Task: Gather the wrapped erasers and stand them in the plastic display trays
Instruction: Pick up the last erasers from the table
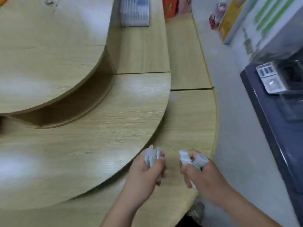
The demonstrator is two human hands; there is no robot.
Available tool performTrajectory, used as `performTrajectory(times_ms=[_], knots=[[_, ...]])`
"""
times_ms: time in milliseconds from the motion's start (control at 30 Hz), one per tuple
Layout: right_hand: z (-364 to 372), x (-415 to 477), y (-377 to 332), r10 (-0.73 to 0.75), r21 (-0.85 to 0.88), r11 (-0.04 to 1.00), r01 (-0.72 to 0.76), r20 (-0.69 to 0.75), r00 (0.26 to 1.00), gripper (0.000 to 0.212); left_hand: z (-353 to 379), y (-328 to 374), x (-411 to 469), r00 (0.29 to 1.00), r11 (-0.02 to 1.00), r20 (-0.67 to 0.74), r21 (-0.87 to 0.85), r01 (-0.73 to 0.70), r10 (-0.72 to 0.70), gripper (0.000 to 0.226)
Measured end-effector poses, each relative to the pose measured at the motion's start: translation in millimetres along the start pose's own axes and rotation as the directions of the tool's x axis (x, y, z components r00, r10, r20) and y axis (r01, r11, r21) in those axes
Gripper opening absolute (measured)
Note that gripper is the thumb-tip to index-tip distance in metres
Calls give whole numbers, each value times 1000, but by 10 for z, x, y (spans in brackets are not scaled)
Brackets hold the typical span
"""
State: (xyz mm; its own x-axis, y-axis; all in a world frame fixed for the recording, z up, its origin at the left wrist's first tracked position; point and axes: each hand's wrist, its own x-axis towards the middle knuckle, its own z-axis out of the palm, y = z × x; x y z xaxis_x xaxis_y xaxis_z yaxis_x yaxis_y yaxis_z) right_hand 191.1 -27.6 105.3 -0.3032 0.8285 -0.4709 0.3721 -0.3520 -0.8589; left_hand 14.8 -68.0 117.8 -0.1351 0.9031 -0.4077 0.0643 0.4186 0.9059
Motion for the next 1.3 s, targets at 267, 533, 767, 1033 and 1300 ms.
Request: performTrajectory(times_ms=[267, 533, 767, 1033, 1300], knots=[[-1767, -687, 216, 73, 50, 997, -65, -160, 984, 44, 1804, 700, 30, 961, 995, 260, 54, 79, -90, 11], [-2996, -226, 167, 100, 103, 991, -88, -112, 989, 5, 2810, 1360, 823, 948, 992, 306, 112, 62, -94, 21], [-4148, 924, -247, 95, 82, 993, -86, -110, 989, 5, 3446, 2081, 2117, 955, 995, 281, 16, 95, -95, 11], [-5105, 2294, -941, 57, 82, 995, -59, 28, 998, 13, 3707, 2808, 3360, 989, 988, 110, -100, 114, -103, 8], [-5706, 4216, -1745, -13, -64, 997, 33, 290, 957, 34, 3811, 3357, 4802, 976, 979, -202, -199, 42, -83, 22]])
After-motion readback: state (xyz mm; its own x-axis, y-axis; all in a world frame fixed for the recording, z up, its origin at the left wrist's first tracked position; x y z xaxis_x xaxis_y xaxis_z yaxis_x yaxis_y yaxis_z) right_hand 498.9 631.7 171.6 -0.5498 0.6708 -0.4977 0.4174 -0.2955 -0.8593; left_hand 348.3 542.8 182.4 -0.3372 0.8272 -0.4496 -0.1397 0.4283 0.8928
